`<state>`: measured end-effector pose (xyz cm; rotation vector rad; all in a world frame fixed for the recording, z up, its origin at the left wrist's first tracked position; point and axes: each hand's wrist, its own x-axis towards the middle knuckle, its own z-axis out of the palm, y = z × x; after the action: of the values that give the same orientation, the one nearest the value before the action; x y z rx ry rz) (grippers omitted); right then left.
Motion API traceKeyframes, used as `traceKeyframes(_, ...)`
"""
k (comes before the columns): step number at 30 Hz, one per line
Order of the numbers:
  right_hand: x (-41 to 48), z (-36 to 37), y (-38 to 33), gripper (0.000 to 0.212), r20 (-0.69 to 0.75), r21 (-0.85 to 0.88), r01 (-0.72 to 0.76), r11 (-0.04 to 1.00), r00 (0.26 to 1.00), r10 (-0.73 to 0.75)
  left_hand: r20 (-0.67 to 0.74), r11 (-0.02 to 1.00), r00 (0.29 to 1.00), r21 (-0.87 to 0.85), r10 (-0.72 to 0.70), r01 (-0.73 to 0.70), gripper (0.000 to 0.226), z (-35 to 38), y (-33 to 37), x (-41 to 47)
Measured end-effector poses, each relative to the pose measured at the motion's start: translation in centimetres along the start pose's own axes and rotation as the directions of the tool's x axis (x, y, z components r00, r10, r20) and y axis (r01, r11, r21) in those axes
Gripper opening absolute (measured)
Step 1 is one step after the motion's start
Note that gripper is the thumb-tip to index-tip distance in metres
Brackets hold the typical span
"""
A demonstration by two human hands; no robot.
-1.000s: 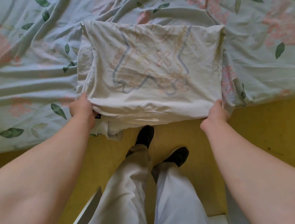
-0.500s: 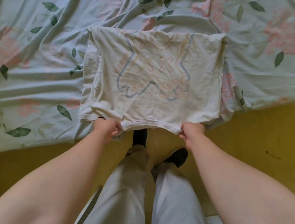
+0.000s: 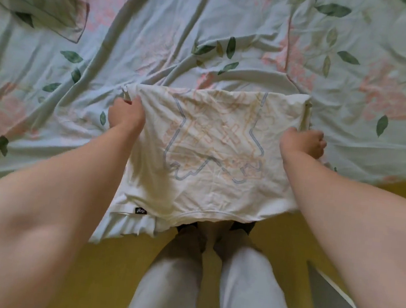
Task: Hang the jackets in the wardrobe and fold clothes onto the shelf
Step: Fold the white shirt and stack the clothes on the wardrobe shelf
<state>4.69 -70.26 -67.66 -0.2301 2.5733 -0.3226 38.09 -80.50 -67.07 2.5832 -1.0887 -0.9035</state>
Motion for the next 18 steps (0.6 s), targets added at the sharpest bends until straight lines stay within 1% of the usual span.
traceKeyframes(2,2.3,0.3,-2.4,0.053,0.016,0.019,0.077,0.997,0.997,-0.077,0.007,0.998,0.998,0.01,-0.058,0.058,0.063,0.8,1.7,1.6)
traceKeyframes(5,5.1,1.1,-4.9,0.058,0.077,0.036,0.134,0.99,0.988,-0.136,0.073,0.997,0.994,-0.014,-0.078,0.079,0.062,1.4,3.1,4.0)
traceKeyframes(7,6.5,1.1,-5.8,0.055,0.105,0.071,0.12,0.99,0.986,-0.127,0.119,0.986,0.983,-0.073,-0.142,0.151,0.058,1.6,3.7,5.0)
traceKeyframes(8,7.2,1.1,-6.0,0.052,0.112,0.09,0.104,0.991,0.987,-0.114,0.158,0.974,0.971,-0.109,-0.182,0.2,0.061,1.8,3.8,5.5)
traceKeyframes(9,7.8,1.0,-6.1,0.049,0.116,0.101,0.084,0.991,0.989,-0.095,0.134,0.969,0.97,-0.111,-0.204,0.219,0.064,1.7,3.9,5.2)
traceKeyframes(10,8.4,1.0,-6.2,0.047,0.109,0.11,0.067,0.992,0.991,-0.079,0.104,0.975,0.988,0.202,-0.113,0.09,0.063,1.8,3.6,5.7)
traceKeyframes(11,9.1,0.9,-6.4,0.045,0.098,0.126,0.045,0.991,0.994,-0.058,0.058,0.936,0.994,0.345,-0.091,0.066,0.06,1.6,4.0,6.2)
traceKeyframes(12,9.7,0.9,-6.8,0.043,0.086,0.153,0.026,0.988,0.995,-0.04,0.012,0.955,0.995,0.279,-0.103,0.096,0.057,1.9,4.3,7.6)
traceKeyframes(13,10.3,0.9,-7.4,0.042,0.083,0.182,0.02,0.983,0.996,-0.036,-0.021,0.986,0.991,0.103,-0.131,0.132,0.054,1.9,4.5,8.9)
traceKeyframes(14,10.8,0.9,-8.0,0.04,0.088,0.205,0.031,0.978,0.995,-0.05,-0.033,0.986,0.986,0.019,-0.165,0.166,0.049,1.7,4.9,9.5)
traceKeyframes(15,11.3,0.9,-8.5,0.039,0.088,0.216,0.046,0.975,0.994,-0.067,-0.104,0.976,0.972,-0.072,-0.213,0.206,0.045,1.5,5.0,10.0)
traceKeyframes(16,11.6,1.1,-9.0,0.037,0.081,0.215,0.058,0.975,0.994,-0.077,-0.141,0.963,0.957,-0.13,-0.253,0.236,0.044,1.8,5.1,9.9)
traceKeyframes(17,11.8,1.3,-9.3,0.036,0.074,0.201,0.066,0.977,0.994,-0.082,-0.138,0.95,0.951,-0.192,-0.276,0.248,0.043,2.2,5.4,9.6)
traceKeyframes(18,11.9,1.5,-9.4,0.036,0.065,0.165,0.081,0.983,0.994,-0.093,-0.151,0.948,0.948,-0.2,-0.28,0.248,0.041,2.6,5.7,9.2)
